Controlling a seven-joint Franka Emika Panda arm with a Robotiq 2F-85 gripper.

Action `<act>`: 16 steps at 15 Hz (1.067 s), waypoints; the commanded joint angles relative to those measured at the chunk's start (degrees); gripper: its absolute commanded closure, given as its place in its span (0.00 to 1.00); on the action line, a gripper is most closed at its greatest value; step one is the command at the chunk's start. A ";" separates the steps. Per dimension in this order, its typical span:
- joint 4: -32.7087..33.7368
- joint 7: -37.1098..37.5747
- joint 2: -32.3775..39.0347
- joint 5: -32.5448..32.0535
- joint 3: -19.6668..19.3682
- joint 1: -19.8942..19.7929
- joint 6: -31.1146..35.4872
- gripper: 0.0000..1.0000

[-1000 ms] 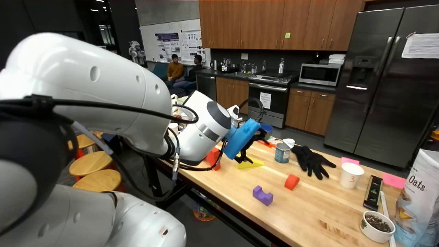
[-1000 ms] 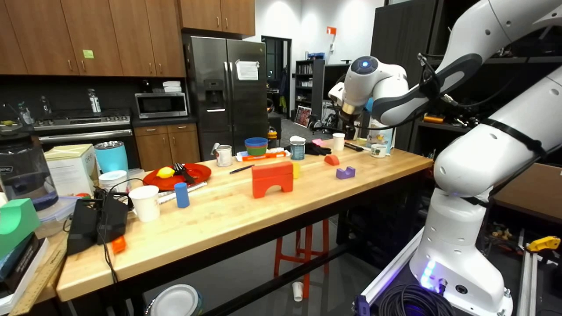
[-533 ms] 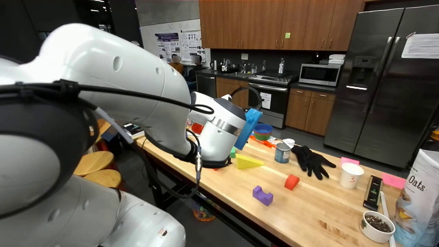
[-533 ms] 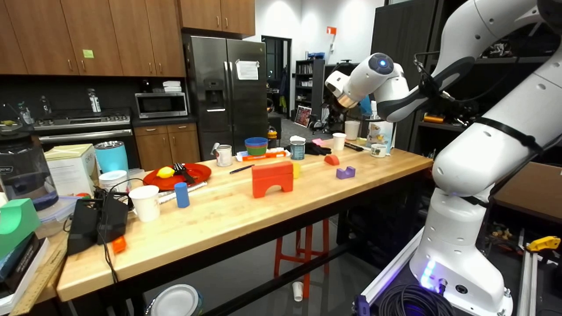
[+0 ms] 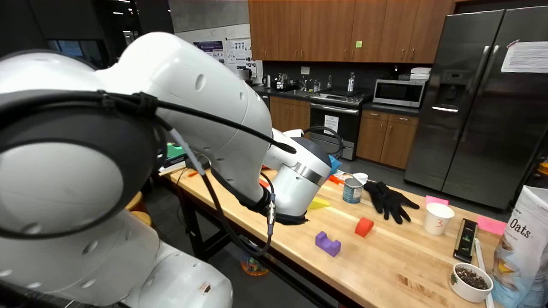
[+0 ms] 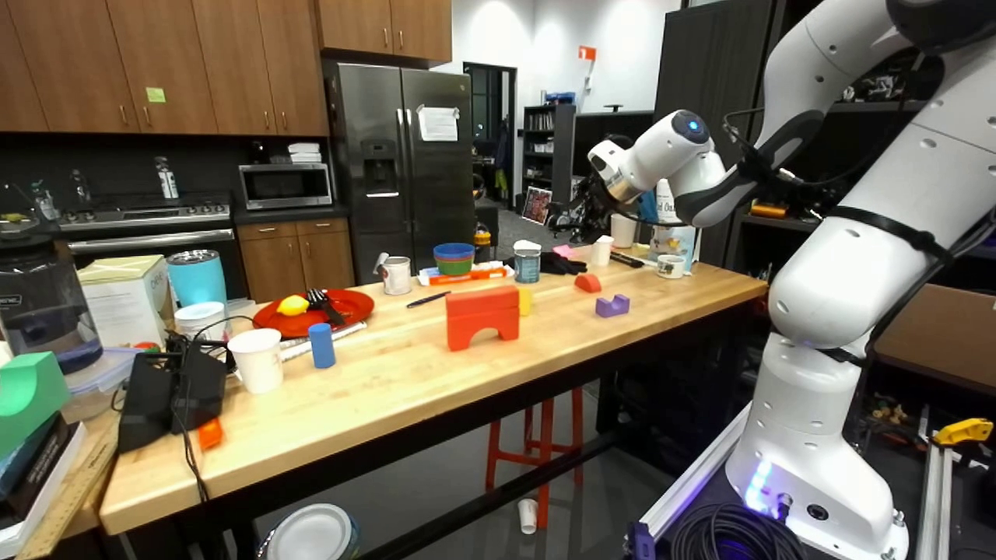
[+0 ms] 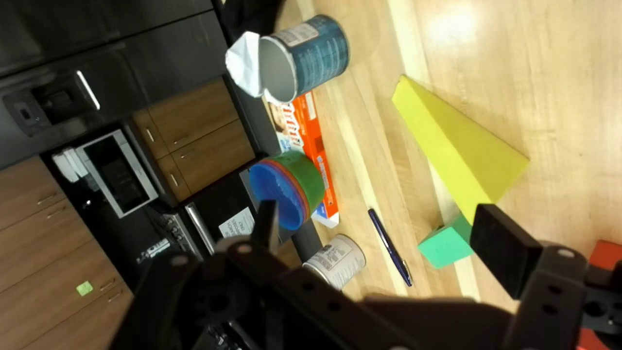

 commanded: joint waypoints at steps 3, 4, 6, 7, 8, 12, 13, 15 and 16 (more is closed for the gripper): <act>0.32 8.73 2.18 6.81 -1.50 0.28 0.06 0.00; 0.66 10.60 1.95 7.75 -1.54 0.33 1.47 0.00; 0.37 8.34 2.87 7.32 -1.02 0.18 0.54 0.00; 0.53 9.18 2.69 7.42 -1.04 0.18 0.69 0.00; 0.61 9.66 2.57 7.42 -1.04 0.18 0.71 0.00; -1.99 4.91 1.24 18.79 1.71 -3.58 10.97 0.00; -0.65 11.38 0.65 14.18 -2.21 0.39 12.55 0.00; -2.06 10.63 -2.43 18.86 -2.98 2.35 14.63 0.00; -2.87 10.34 -5.21 20.86 -4.85 6.14 13.41 0.00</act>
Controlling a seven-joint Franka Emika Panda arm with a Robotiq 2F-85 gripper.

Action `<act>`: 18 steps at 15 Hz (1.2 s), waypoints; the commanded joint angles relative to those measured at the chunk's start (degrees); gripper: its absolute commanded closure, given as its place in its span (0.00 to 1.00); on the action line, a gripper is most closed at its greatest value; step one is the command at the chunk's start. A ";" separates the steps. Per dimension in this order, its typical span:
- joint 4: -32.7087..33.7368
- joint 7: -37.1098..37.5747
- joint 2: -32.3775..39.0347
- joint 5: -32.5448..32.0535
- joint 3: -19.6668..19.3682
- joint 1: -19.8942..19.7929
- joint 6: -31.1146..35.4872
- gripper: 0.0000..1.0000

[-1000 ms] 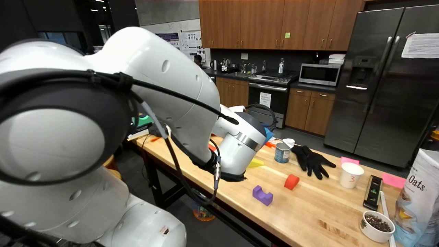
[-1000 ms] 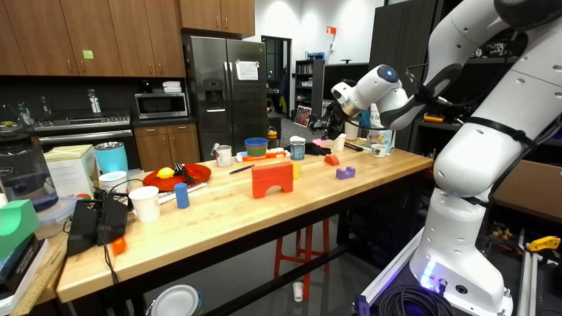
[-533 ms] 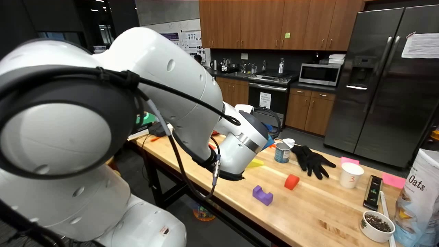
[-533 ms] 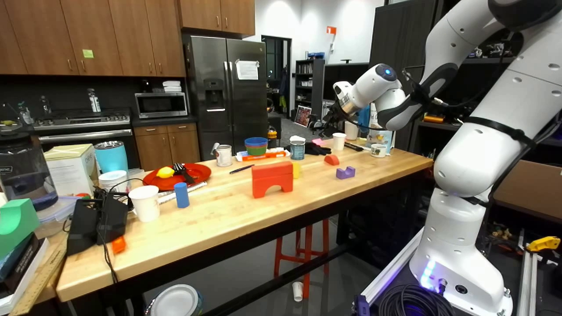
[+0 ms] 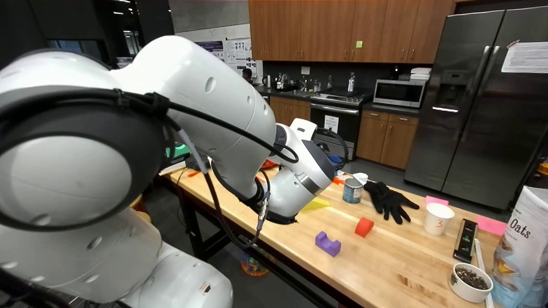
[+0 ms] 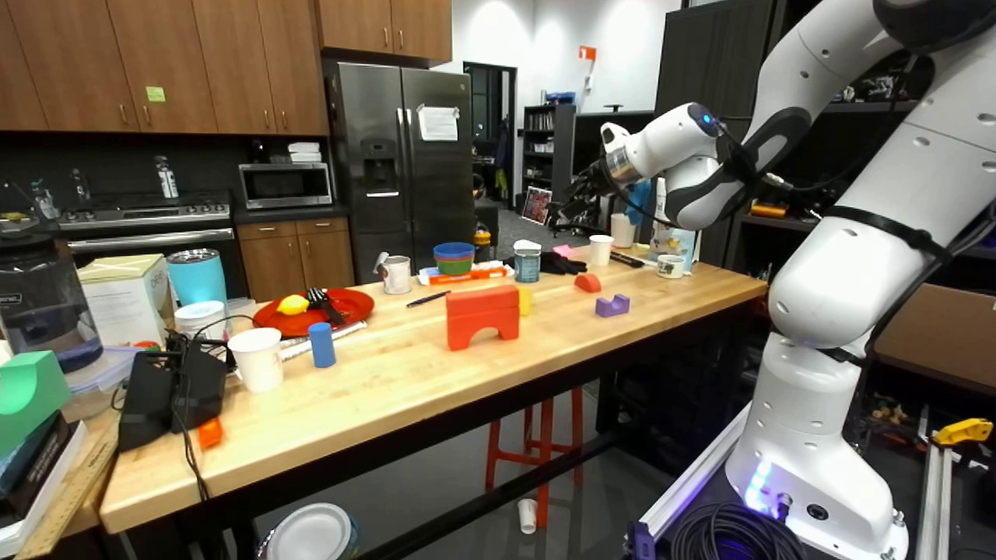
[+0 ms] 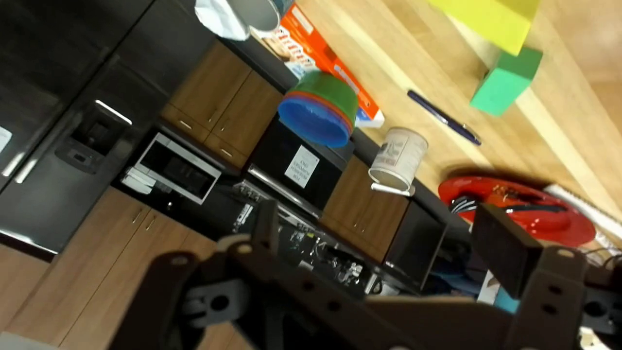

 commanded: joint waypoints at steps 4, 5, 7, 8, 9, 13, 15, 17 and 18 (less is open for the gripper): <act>-3.91 -1.03 -13.88 12.31 -5.62 11.54 -0.21 0.00; -3.78 -2.73 -16.06 14.08 -6.57 14.49 -0.24 0.00; -2.43 -0.98 -12.83 12.58 -4.82 12.13 -0.40 0.00; -2.64 -1.12 -14.17 12.94 -5.31 13.21 -0.60 0.00; -2.88 -1.12 -14.97 12.96 -5.62 13.66 -0.67 0.00; -4.31 1.93 -14.26 14.56 -10.37 18.39 3.92 0.00; -4.73 -1.65 -22.29 16.11 -14.12 25.12 0.14 0.00; -4.70 -3.33 -25.79 19.47 -15.81 28.86 0.02 0.00; -4.69 -4.95 -28.14 19.91 -17.51 31.96 -0.03 0.00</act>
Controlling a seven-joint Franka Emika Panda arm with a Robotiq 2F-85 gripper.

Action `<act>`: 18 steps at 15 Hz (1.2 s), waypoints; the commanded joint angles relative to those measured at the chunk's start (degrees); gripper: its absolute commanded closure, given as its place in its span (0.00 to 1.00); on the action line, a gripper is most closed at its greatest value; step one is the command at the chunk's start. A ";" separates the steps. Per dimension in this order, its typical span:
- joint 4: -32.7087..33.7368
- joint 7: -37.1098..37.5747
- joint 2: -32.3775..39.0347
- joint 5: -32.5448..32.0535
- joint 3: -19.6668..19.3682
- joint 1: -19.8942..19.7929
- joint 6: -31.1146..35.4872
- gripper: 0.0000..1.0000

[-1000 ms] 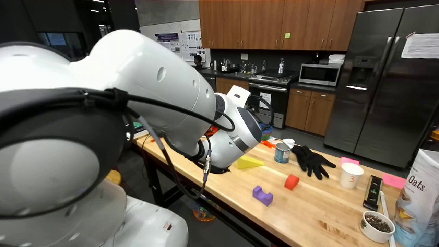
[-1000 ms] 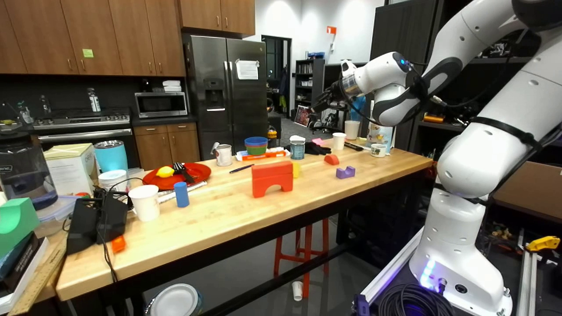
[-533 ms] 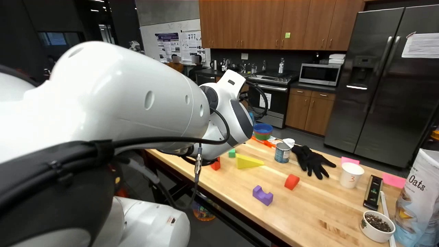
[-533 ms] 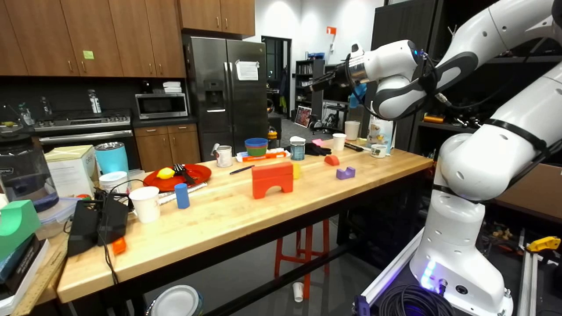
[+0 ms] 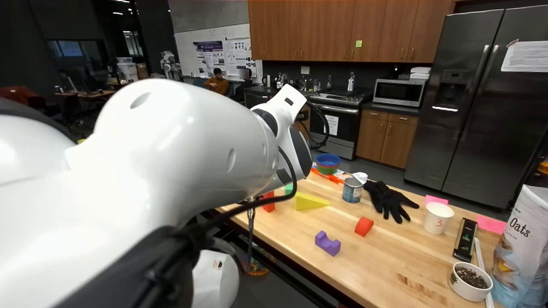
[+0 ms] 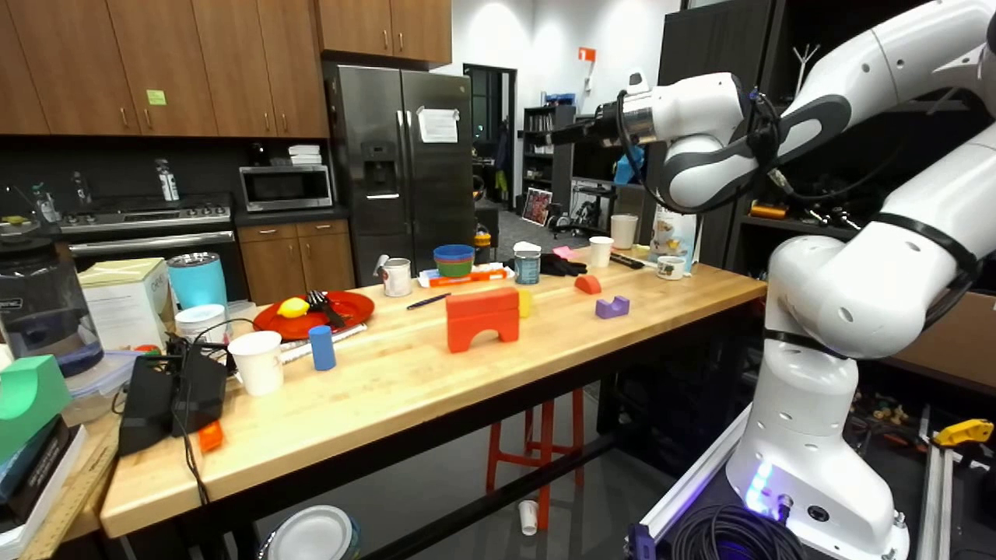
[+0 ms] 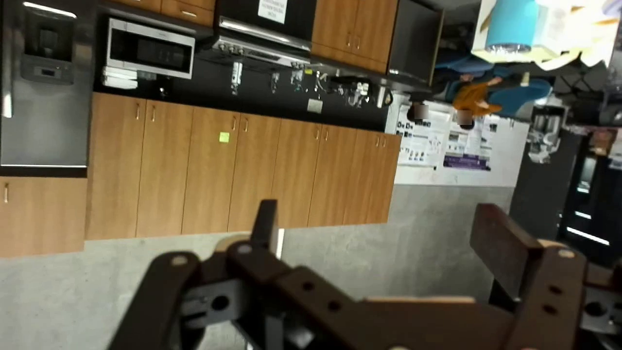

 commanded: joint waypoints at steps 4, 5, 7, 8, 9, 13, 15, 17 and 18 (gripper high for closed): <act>-0.10 -3.46 -7.49 2.68 -3.78 7.29 -0.46 0.00; -0.17 -3.73 -8.33 2.69 -4.30 7.87 -0.51 0.00; -0.31 -3.86 -8.86 2.69 -4.62 8.05 -0.52 0.00; -0.35 -3.86 -8.88 2.69 -4.62 8.05 -0.52 0.00; -0.81 -2.25 -10.55 2.60 -8.34 13.27 -1.01 0.00; -2.78 0.00 -12.24 3.66 -14.63 20.62 -0.80 0.00; -4.06 0.57 -12.46 3.36 -16.59 22.51 -0.81 0.00; -5.36 1.13 -11.59 4.26 -15.76 21.48 -0.82 0.00; -3.98 3.38 -10.08 2.54 -16.03 21.74 -0.85 0.00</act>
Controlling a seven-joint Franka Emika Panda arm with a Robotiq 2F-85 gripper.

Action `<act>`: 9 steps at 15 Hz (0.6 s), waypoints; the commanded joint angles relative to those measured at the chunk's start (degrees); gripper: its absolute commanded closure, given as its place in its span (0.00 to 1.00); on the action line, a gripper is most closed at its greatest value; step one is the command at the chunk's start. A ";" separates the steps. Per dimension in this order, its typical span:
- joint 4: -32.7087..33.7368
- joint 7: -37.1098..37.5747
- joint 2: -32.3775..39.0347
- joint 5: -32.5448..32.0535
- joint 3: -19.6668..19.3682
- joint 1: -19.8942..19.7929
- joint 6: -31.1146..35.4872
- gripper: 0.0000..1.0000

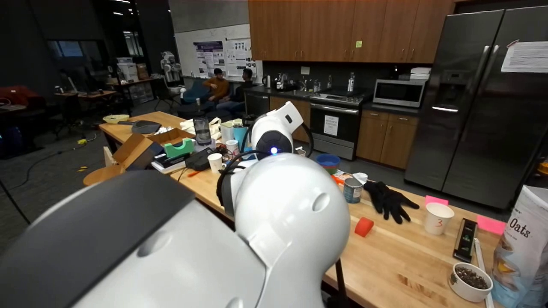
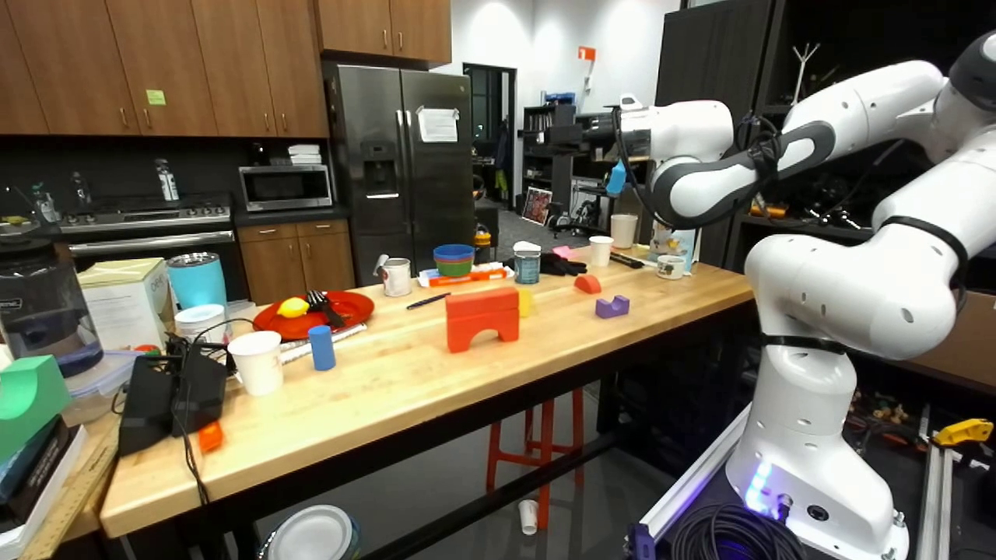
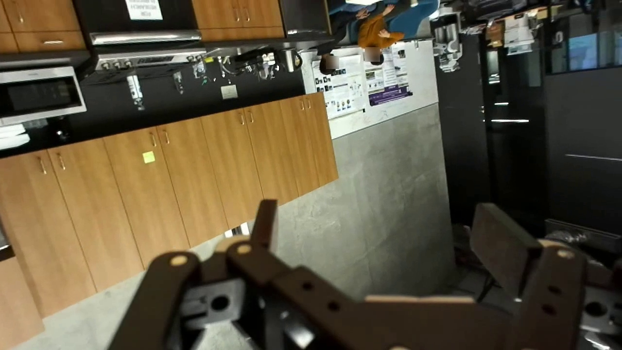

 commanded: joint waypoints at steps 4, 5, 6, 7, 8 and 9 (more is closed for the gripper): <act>-0.26 4.67 1.68 -0.48 0.86 -1.99 -1.31 0.00; -0.26 4.01 1.58 -1.03 0.32 -1.92 -1.63 0.00; -0.27 2.58 0.55 -0.10 0.06 -0.95 -1.30 0.00; -0.29 2.58 0.59 -0.13 0.03 -0.97 -1.57 0.00; -0.30 2.58 0.63 -0.13 0.02 -0.97 -1.65 0.00; -0.30 2.58 0.66 -0.13 0.00 -0.97 -1.68 0.00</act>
